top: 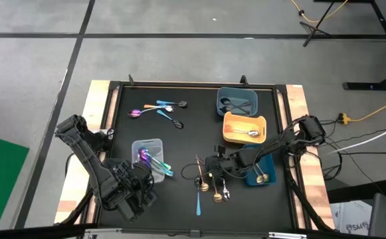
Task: Sort silverware by color (type)
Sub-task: Put the black spoon into the light blue bin
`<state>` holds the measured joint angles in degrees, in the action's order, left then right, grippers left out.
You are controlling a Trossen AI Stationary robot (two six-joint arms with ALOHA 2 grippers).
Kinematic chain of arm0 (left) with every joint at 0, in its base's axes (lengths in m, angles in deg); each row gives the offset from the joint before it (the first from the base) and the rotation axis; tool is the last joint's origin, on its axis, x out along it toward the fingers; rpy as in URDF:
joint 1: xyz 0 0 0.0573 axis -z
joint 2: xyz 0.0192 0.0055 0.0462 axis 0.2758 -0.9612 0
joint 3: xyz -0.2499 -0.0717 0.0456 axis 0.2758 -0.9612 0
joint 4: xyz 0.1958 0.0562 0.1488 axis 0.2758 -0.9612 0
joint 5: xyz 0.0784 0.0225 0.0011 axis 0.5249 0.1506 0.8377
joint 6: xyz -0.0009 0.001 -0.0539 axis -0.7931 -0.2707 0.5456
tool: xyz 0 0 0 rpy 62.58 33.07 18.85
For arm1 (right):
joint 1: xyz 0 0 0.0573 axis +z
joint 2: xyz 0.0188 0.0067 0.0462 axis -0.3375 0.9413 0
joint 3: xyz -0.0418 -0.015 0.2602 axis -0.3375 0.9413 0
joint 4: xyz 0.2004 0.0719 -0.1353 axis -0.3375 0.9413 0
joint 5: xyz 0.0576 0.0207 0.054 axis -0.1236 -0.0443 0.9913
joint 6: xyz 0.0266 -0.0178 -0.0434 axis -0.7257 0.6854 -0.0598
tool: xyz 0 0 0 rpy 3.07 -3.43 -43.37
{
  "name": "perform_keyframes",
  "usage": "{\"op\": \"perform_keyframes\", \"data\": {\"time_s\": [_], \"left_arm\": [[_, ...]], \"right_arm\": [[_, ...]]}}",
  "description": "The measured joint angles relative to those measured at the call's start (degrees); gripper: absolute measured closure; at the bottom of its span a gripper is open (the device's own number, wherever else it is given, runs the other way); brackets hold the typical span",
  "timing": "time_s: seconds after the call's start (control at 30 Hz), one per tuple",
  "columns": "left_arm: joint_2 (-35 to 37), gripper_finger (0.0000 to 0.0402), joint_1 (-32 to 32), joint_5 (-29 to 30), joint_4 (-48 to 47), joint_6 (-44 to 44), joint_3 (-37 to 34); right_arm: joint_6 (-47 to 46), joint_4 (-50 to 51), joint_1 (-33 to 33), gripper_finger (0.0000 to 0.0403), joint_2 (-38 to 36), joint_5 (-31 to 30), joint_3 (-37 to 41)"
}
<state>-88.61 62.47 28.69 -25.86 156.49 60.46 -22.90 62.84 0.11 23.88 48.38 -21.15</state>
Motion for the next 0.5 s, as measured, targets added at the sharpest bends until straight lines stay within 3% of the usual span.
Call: {"op": "perform_keyframes", "data": {"time_s": [0.23,0.5], "left_arm": [[0.0,0.0353,0.0,0.0,0.0,0.0,0.0],[0.0,0.0353,0.0,-0.01,1.06,-0.02,0.0]], "right_arm": [[-0.13,1.12,-0.43,0.0336,-0.02,0.09,-0.02],[-6.67,4.17,-1.99,0.0336,-0.11,0.55,-0.07]]}}
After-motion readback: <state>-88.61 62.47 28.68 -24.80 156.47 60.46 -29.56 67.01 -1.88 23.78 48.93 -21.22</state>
